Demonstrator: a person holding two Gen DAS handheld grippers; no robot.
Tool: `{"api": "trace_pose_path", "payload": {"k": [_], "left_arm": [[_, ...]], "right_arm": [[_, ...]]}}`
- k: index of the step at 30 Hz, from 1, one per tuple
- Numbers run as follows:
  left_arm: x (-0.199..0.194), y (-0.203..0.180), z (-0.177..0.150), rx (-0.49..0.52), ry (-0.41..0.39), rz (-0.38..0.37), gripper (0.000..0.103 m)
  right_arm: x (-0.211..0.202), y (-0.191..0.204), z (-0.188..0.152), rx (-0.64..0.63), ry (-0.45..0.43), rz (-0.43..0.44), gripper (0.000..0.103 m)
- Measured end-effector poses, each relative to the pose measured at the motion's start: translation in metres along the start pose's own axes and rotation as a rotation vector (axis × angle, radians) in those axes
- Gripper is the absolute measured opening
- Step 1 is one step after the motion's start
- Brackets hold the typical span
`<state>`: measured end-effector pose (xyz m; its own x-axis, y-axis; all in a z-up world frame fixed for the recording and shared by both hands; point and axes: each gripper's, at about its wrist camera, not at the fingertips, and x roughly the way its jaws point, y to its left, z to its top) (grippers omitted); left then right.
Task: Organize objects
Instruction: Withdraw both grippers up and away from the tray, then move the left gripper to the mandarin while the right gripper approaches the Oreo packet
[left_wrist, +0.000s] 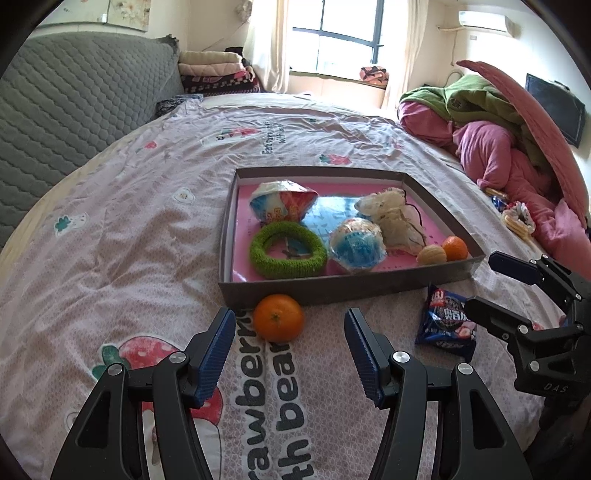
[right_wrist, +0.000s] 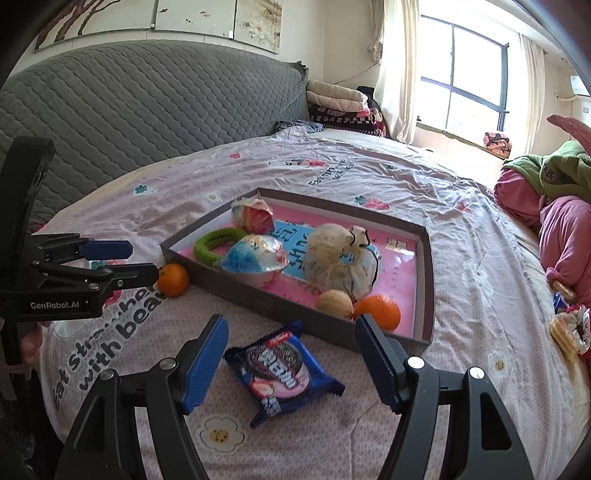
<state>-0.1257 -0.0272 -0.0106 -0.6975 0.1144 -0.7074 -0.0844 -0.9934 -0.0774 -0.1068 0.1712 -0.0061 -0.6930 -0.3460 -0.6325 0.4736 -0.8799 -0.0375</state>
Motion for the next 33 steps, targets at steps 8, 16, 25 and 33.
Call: {"api": "trace_pose_path", "payload": {"k": [8,16,25,33], "left_arm": [[-0.001,-0.009,-0.006,0.028,0.014,-0.013,0.063],[0.002,-0.011,-0.013,0.037,0.037,-0.022,0.063],[0.004,-0.013,-0.020,0.037,0.054,-0.033,0.063],[0.010,-0.010,-0.024,0.030,0.059,-0.034,0.063]], "right_arm": [[-0.001,0.003,-0.012,-0.021,0.021,-0.016,0.079],[0.003,0.008,-0.022,-0.035,0.066,-0.025,0.079],[0.013,0.005,-0.028,-0.038,0.108,-0.048,0.079],[0.022,0.003,-0.031,-0.038,0.140,-0.050,0.079]]}}
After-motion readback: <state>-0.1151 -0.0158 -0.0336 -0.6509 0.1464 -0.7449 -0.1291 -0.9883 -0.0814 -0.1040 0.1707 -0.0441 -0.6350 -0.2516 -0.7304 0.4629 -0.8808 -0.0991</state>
